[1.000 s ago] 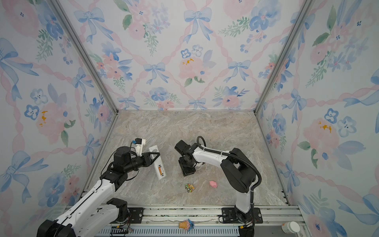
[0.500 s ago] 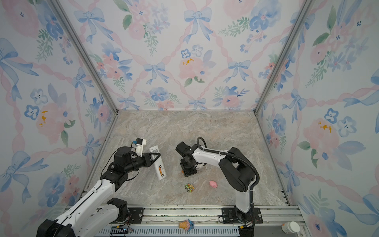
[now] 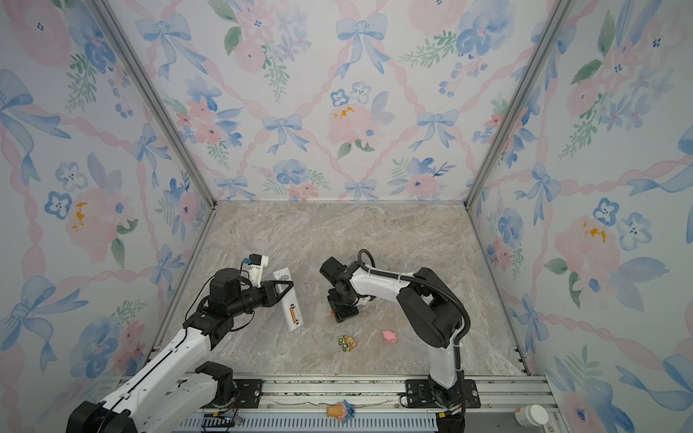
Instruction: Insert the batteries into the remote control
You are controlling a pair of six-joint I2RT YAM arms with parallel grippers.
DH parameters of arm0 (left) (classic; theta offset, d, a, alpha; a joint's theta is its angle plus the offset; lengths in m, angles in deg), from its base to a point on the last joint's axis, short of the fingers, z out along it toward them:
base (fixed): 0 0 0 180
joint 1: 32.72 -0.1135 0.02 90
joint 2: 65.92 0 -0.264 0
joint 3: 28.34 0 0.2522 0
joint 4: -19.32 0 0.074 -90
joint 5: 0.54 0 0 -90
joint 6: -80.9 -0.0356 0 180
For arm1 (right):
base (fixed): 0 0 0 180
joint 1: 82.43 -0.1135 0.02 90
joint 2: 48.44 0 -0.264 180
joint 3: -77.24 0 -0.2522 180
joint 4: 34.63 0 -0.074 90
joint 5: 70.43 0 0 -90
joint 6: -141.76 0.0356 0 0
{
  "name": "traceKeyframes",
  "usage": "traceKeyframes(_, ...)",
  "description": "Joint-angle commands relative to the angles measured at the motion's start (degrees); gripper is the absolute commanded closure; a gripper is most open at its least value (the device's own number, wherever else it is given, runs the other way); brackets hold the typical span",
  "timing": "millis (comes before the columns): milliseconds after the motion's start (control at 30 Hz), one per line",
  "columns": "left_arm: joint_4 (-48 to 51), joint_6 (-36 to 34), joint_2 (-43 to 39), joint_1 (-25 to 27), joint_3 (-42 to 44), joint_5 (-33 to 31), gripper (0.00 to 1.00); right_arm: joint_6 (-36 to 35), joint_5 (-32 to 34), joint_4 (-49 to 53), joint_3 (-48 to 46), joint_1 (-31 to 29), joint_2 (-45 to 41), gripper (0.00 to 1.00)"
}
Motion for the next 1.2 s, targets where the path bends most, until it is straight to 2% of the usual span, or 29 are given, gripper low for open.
traceKeyframes(0,-1.4,-0.9,-0.8,0.2,0.9,0.1,1.0,-0.6,1.2,1.3,0.0,0.3,3.0,0.47)
traceKeyframes(567,-2.0,-1.1,-1.3,1.1,1.7,-0.1,1.0,4.1,1.7,1.7,2.3,-2.4,3.9,0.42)
traceKeyframes(1167,-0.3,-2.9,-2.3,2.5,0.7,-1.4,1.0,4.9,4.2,2.0,0.4,-2.4,3.6,0.57)
